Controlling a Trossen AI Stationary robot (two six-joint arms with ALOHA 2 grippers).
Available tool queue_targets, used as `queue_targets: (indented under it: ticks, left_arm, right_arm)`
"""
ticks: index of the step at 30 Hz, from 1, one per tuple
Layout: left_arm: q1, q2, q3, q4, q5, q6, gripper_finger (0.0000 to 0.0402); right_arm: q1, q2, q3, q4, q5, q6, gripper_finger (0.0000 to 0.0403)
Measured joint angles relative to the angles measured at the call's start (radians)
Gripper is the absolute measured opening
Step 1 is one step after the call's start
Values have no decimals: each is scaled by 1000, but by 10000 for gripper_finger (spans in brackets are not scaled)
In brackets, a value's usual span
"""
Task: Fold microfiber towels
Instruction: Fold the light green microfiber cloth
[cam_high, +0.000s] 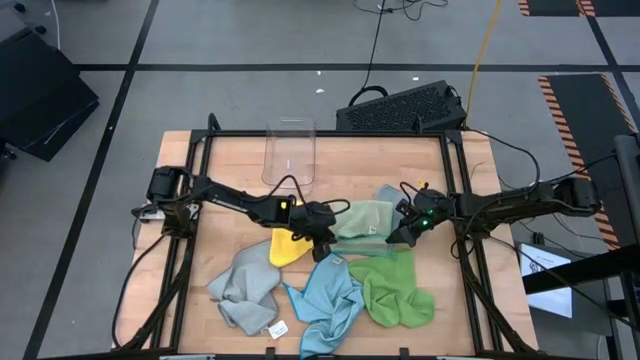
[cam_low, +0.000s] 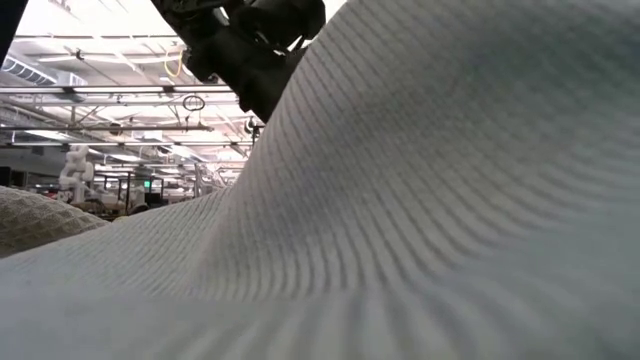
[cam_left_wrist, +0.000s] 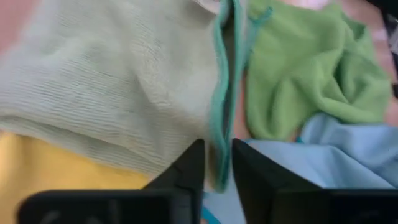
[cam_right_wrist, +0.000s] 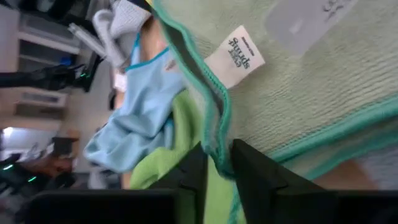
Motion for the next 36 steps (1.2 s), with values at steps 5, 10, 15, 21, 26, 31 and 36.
queue_targets:
  ticks: [5,10,15,21,26,31,36]
  left_arm:
    - [-18,-7,0,-3,13,-61,163]
    - [-15,-46,2,2,61,-101,193]
    - [1,-77,22,19,-11,-104,172]
    - [48,-69,84,45,-143,6,130]
    - [114,-66,113,-1,-194,185,134]
    - [204,-64,139,-62,-92,308,188]
    - [251,-64,256,-178,-10,417,231]
  right_arm:
    - [0,-39,0,-5,-90,47,141]
    - [-2,-94,0,-3,-124,102,192]
    - [-4,-166,21,12,-119,201,194]
    - [-40,-206,172,-166,1,131,169]
    - [-124,-161,346,-502,65,-65,163]
    - [-218,-102,436,-689,56,-171,169]
    - [-276,-72,440,-727,-10,-203,175]
